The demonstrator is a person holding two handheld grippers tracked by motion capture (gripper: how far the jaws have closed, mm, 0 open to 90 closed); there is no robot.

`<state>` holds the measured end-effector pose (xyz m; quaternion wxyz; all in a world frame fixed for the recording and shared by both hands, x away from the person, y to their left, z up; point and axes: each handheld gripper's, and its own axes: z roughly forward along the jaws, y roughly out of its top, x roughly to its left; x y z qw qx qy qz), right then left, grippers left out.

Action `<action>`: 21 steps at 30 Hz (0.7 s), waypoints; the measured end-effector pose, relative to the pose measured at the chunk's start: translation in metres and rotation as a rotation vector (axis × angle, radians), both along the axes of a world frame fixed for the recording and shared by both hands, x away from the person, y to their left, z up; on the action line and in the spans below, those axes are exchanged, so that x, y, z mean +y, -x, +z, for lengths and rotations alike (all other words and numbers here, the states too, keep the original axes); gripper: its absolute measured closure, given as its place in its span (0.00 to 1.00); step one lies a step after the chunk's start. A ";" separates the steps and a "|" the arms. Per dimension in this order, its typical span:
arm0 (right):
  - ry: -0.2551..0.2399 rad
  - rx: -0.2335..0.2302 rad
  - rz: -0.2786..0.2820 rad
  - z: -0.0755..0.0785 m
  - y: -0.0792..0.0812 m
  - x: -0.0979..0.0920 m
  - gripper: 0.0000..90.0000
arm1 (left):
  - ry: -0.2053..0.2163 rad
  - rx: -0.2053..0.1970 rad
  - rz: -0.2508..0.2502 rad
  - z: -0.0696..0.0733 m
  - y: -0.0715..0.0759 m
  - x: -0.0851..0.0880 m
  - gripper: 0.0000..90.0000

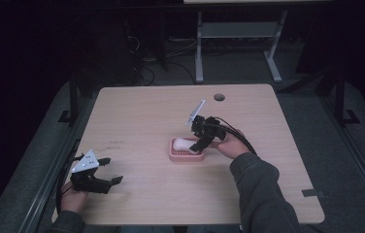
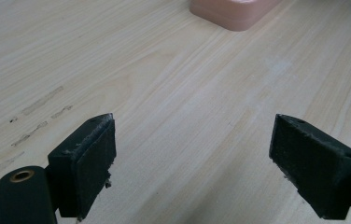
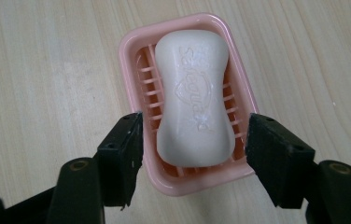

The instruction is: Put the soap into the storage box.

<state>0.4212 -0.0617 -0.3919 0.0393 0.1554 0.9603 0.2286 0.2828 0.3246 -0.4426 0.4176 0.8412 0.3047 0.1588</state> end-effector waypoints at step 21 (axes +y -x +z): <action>-0.007 0.008 -0.048 -0.002 0.010 -0.024 0.37 | -0.005 0.002 -0.002 0.000 0.000 0.000 0.15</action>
